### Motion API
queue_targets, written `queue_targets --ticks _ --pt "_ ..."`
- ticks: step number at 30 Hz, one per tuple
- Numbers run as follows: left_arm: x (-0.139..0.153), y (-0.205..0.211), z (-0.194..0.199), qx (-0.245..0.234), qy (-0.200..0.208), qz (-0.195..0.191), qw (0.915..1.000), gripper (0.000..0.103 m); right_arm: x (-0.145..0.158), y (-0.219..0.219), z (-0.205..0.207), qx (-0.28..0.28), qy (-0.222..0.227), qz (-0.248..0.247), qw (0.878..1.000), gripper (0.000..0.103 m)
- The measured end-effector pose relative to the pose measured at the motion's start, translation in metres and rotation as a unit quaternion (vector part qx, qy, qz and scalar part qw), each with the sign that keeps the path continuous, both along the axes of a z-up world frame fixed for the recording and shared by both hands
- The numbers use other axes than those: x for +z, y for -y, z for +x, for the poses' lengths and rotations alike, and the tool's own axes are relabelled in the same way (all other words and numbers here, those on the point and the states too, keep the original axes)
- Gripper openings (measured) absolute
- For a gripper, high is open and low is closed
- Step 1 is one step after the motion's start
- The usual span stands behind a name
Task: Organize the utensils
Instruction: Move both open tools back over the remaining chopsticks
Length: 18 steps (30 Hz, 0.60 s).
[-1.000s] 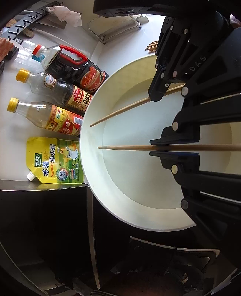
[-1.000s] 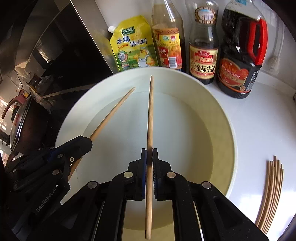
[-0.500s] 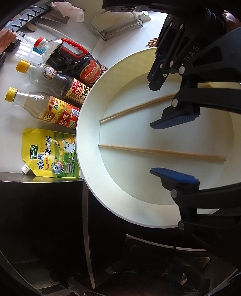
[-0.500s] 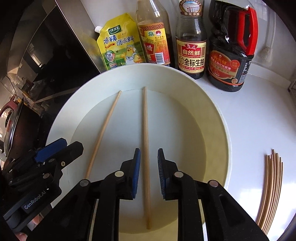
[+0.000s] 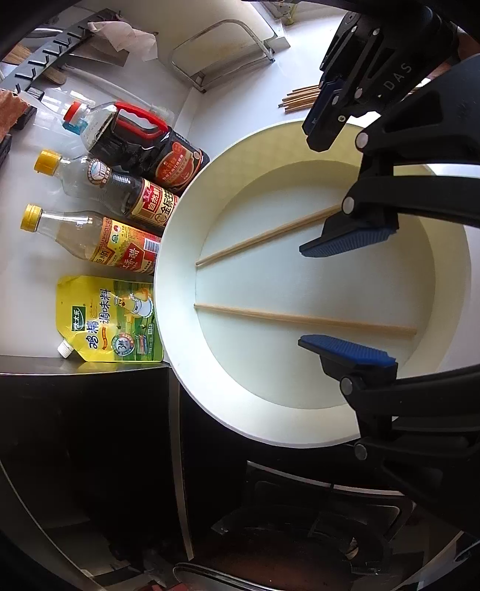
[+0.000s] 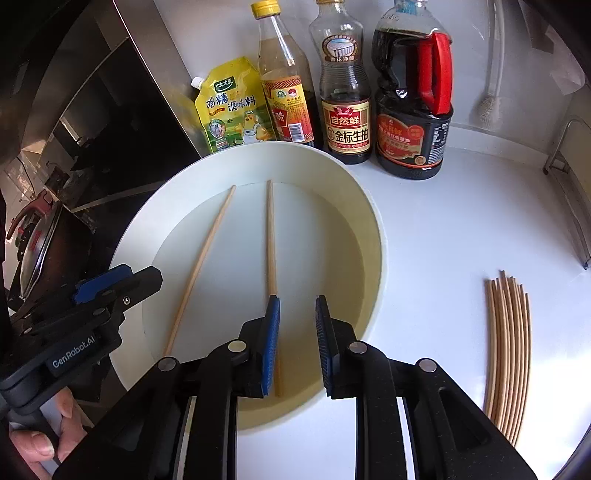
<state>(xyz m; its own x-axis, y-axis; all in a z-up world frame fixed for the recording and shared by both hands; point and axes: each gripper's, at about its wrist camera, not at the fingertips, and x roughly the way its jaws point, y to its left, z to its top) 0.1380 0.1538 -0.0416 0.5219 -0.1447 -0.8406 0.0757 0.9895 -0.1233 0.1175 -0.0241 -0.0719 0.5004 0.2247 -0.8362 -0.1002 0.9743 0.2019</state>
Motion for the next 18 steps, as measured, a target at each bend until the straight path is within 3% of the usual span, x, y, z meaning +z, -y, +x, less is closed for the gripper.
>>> queue_targets --ticks 9,18 --pt "0.012 0.026 -0.033 -0.018 0.01 -0.002 0.9998 0.048 0.012 0.034 -0.047 -0.015 0.011 -0.005 1.0 0.023" --pt "0.017 0.087 -0.064 -0.067 0.014 -0.006 0.9976 0.053 0.016 0.091 -0.089 -0.054 0.014 -0.012 0.998 0.027"
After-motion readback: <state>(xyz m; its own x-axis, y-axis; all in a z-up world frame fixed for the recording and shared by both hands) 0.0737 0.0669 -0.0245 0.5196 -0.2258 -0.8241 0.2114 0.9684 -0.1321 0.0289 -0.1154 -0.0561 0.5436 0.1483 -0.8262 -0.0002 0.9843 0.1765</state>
